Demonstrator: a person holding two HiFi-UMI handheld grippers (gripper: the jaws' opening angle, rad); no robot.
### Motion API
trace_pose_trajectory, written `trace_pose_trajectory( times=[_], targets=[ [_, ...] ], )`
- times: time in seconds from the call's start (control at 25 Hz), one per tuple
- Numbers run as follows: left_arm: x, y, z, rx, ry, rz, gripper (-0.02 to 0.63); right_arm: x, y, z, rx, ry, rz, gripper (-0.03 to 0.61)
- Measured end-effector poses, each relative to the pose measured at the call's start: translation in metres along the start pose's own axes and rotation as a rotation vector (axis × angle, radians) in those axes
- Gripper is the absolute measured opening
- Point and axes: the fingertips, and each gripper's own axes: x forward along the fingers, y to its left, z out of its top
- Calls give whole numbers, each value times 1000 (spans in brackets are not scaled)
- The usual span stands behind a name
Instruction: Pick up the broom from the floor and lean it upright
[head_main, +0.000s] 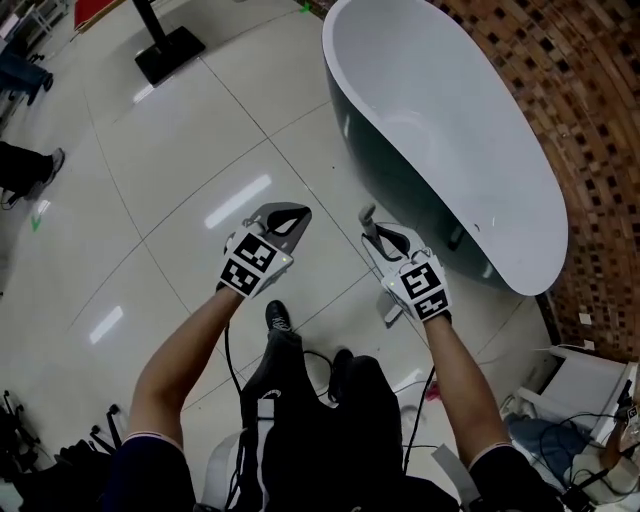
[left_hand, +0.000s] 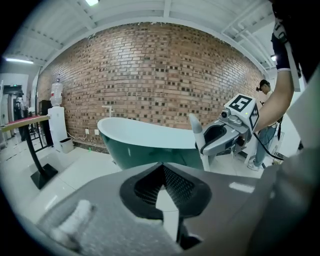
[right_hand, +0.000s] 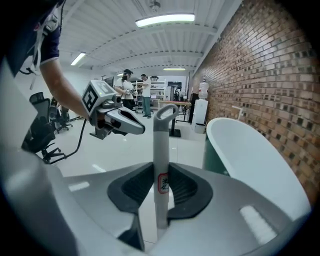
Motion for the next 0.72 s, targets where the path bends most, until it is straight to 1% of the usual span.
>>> trace_pose_trajectory(
  times=[0.12, 0.2, 0.4, 0.56, 0.72],
  targets=[
    [-7, -1, 32, 38, 0, -17, 0, -32, -17, 19, 28, -12, -69, 92],
    [-6, -3, 56, 54, -16, -37, 0, -53, -28, 28, 56, -26, -121, 92],
    [10, -29, 111, 91, -65, -133, 0, -104, -53, 43, 161, -74, -283, 92],
    [15, -53, 135, 92, -70, -190, 0, -131, -60, 48, 256, -95, -374, 92],
    [18, -80, 159, 98, -75, -278, 0, -156, -60, 49, 358, -108, -458, 94]
  ],
)
